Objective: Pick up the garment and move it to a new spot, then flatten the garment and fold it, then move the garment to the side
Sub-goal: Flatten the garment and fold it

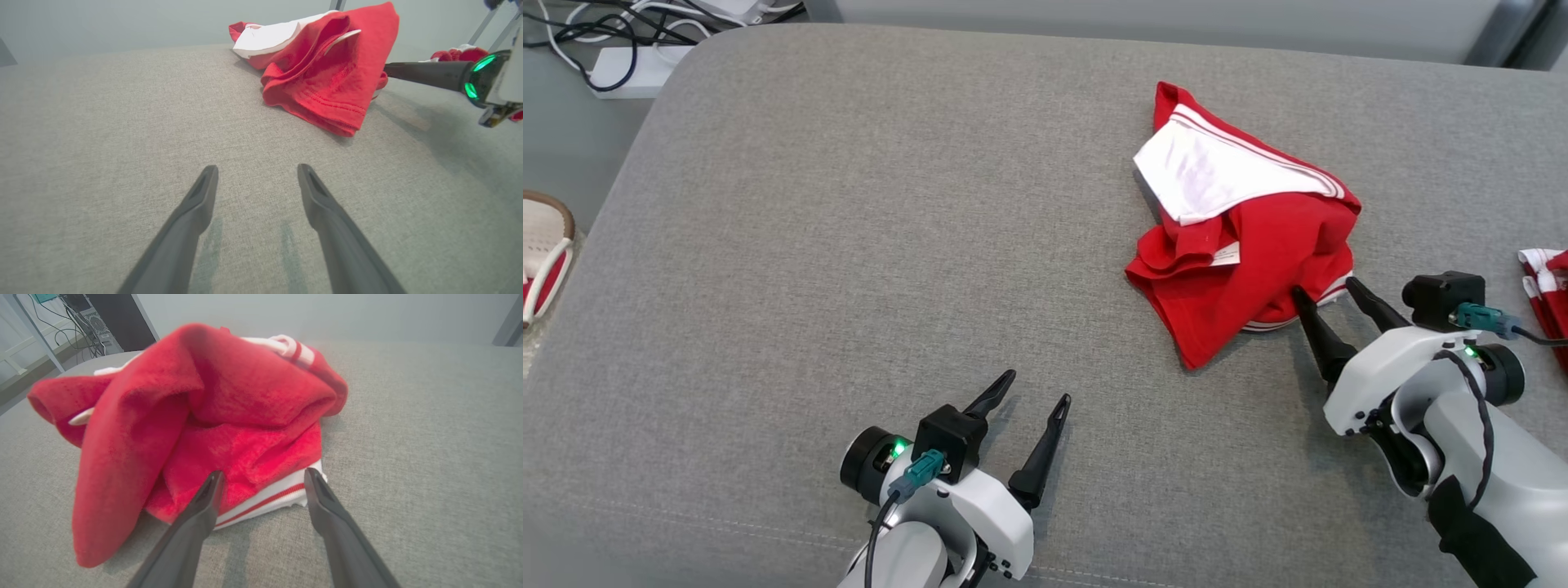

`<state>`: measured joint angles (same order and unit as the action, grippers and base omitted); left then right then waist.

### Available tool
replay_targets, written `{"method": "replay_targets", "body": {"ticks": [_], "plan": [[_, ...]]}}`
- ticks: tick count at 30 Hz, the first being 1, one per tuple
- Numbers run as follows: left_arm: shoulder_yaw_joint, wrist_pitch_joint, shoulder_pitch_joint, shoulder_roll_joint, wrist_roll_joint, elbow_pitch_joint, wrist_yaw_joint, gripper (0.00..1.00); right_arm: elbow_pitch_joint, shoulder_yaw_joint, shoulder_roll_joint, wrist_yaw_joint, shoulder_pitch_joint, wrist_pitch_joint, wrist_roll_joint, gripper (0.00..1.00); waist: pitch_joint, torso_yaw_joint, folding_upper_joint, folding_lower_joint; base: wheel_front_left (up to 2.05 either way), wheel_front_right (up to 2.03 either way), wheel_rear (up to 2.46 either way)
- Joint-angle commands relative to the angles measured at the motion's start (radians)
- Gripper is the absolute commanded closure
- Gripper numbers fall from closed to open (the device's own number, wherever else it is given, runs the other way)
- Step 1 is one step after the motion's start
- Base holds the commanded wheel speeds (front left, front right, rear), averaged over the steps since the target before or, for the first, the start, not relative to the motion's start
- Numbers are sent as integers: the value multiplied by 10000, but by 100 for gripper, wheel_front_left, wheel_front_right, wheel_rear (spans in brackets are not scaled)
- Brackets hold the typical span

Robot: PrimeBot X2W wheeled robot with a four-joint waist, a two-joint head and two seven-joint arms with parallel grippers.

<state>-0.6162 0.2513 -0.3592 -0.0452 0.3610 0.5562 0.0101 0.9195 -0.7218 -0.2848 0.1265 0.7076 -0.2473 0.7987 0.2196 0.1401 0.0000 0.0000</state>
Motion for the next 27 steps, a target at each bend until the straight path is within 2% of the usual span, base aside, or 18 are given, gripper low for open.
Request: {"method": "replay_targets", "body": {"ticks": [1,7,11,12,13,14,18,23,24,27], "plan": [[303,105,-297,-51,-65,-194,49,0,36,-46,-67,42,-121,-143,102,0,35,103,0,0,0,0,0],[270,105,-322,-51,-39,-225,28,0,999,537,70,42,155,-144,15,0,69,270,0,0,0,0,0],[241,105,-324,-51,-12,-240,10,0,1344,614,393,42,142,-144,57,2,72,322,0,0,0,0,0],[234,105,-323,-51,-5,-239,3,0,1332,551,501,42,138,-126,131,50,70,325,0,0,0,0,0],[229,105,-322,-51,4,-236,0,0,1211,423,576,42,158,-123,168,78,65,327,0,0,0,0,0],[231,105,-324,-51,8,-227,0,0,1059,371,621,42,192,-124,278,100,55,321,0,0,0,0,0],[262,105,-327,-51,28,-217,-2,0,412,275,500,42,499,-136,415,100,11,291,0,0,0,0,0],[330,105,-222,-51,79,-220,4,0,-1514,699,140,42,1173,-142,-71,100,-213,165,0,0,0,0,0],[335,105,-159,-51,126,-225,23,0,-2215,793,115,42,1361,-142,-326,100,-334,110,0,0,0,0,0],[312,105,-75,-51,207,-251,43,0,-3007,782,119,42,1590,-143,-666,100,-536,58,0,0,0,0,0]]}}
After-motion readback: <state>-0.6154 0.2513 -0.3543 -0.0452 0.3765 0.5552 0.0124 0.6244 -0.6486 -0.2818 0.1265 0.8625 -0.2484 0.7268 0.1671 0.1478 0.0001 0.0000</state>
